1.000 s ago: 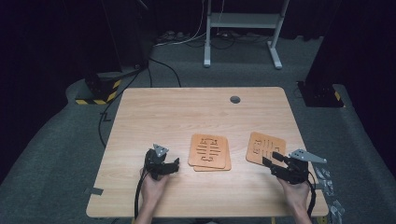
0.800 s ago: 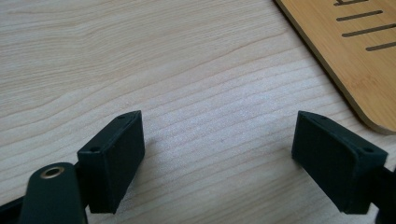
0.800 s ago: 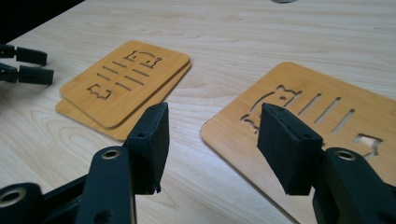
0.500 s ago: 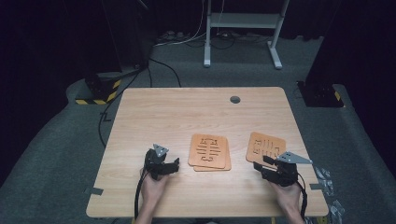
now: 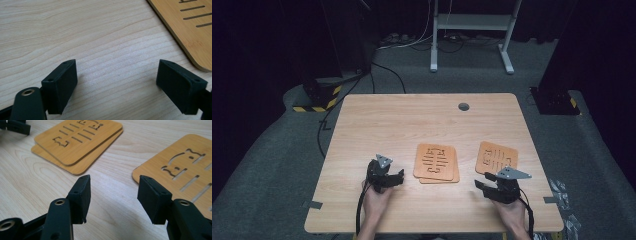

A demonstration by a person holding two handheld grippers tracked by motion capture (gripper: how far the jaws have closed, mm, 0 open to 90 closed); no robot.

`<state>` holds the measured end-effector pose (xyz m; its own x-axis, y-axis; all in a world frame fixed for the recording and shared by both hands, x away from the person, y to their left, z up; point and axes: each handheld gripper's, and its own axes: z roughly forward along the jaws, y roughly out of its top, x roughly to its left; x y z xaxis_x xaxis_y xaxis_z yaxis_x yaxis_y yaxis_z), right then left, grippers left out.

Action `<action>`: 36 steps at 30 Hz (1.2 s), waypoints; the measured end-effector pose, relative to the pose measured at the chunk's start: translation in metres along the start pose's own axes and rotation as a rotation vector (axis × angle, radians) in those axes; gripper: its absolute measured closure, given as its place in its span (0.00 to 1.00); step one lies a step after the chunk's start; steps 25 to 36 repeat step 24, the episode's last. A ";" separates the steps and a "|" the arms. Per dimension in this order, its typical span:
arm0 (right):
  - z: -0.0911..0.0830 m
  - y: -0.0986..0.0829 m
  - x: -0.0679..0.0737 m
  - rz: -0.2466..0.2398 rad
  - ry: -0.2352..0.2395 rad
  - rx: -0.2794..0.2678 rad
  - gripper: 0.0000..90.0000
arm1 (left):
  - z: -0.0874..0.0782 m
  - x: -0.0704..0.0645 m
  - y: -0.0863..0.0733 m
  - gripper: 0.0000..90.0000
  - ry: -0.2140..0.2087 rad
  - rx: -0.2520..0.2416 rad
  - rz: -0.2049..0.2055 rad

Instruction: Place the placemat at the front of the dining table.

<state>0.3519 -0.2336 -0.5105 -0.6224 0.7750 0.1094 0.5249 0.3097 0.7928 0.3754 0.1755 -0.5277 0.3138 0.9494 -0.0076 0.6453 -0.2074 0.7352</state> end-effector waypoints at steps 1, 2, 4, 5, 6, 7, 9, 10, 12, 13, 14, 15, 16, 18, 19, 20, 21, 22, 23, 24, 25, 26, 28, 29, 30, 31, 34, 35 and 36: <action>0.002 -0.001 0.001 -0.011 -0.002 0.007 0.49 | 0.000 0.000 0.000 0.19 0.000 0.000 0.000; 0.003 -0.001 0.002 -0.019 0.000 0.009 0.49 | 0.000 0.000 0.000 0.19 0.000 0.000 0.000; 0.005 -0.002 0.005 -0.029 0.002 0.022 0.49 | 0.000 0.000 0.000 0.19 0.000 0.000 -0.001; 0.006 -0.002 0.005 -0.040 0.004 0.026 0.49 | 0.000 0.000 0.000 0.19 0.001 0.001 0.000; 0.008 -0.003 0.007 -0.048 0.010 0.033 0.48 | 0.000 0.000 0.000 0.19 0.000 0.000 0.000; 0.009 -0.003 0.007 -0.056 0.014 0.039 0.48 | 0.000 0.000 0.000 0.19 0.000 0.000 0.000; 0.011 -0.004 0.009 -0.070 0.018 0.052 0.48 | 0.000 0.000 0.000 0.19 0.000 0.000 0.000; 0.013 -0.005 0.010 -0.080 0.024 0.061 0.47 | 0.000 0.000 0.000 0.19 0.001 0.000 -0.001; 0.014 -0.005 0.013 -0.105 0.026 0.074 0.47 | 0.000 0.000 0.000 0.19 0.000 0.000 0.000; 0.014 -0.004 0.014 -0.117 0.032 0.080 0.47 | 0.000 0.000 0.000 0.19 0.000 0.000 0.000; 0.016 -0.004 0.015 -0.127 0.037 0.102 0.45 | 0.000 0.000 0.000 0.19 0.001 0.000 0.000; 0.017 -0.004 0.016 -0.140 0.038 0.113 0.44 | 0.000 0.000 0.000 0.19 0.001 0.000 -0.001; 0.018 -0.004 0.017 -0.161 0.032 0.115 0.43 | 0.000 0.000 0.000 0.19 0.001 0.000 -0.001; 0.019 -0.003 0.019 -0.179 0.028 0.119 0.41 | 0.000 0.000 0.000 0.19 0.001 0.002 0.002; 0.019 -0.003 0.019 -0.179 0.029 0.119 0.41 | 0.000 0.000 0.000 0.19 0.002 -0.001 -0.002; 0.019 -0.003 0.019 -0.179 0.028 0.120 0.41 | 0.000 0.000 0.000 0.19 0.002 0.002 0.001; 0.019 -0.003 0.019 -0.179 0.028 0.120 0.41 | 0.000 0.000 0.000 0.19 0.002 0.000 -0.002; 0.019 -0.003 0.019 -0.180 0.028 0.120 0.41 | 0.000 0.000 0.000 0.19 0.002 0.000 -0.002; 0.019 -0.003 0.019 -0.179 0.028 0.120 0.41 | 0.000 0.000 0.000 0.19 0.002 -0.001 -0.002; 0.019 -0.003 0.019 -0.179 0.028 0.119 0.41 | 0.000 0.000 0.000 0.19 0.002 -0.001 -0.002; 0.019 -0.003 0.019 -0.179 0.028 0.119 0.41 | 0.000 0.000 0.000 0.19 0.002 -0.001 -0.002; 0.019 -0.003 0.019 -0.179 0.028 0.119 0.41 | 0.000 0.000 0.000 0.19 0.002 -0.001 -0.002; 0.019 -0.003 0.019 -0.179 0.028 0.119 0.41 | 0.000 0.000 0.000 0.19 0.002 -0.001 -0.002; 0.019 -0.003 0.019 -0.179 0.028 0.119 0.41 | 0.000 0.000 0.000 0.19 0.002 -0.001 -0.002; 0.019 -0.003 0.019 -0.179 0.028 0.119 0.41 | 0.000 0.000 0.000 0.19 0.002 -0.001 -0.002; 0.019 -0.003 0.019 -0.179 0.028 0.119 0.41 | 0.000 0.000 0.000 0.19 0.002 -0.001 -0.002; 0.019 -0.003 0.019 -0.179 0.028 0.119 0.41 | 0.000 0.000 0.000 0.19 0.002 -0.001 -0.002; 0.019 -0.003 0.019 -0.179 0.028 0.119 0.41 | 0.000 0.000 0.000 0.19 0.002 -0.001 -0.002; 0.019 -0.003 0.019 -0.179 0.028 0.119 0.41 | 0.000 0.000 0.000 0.19 0.002 -0.001 -0.002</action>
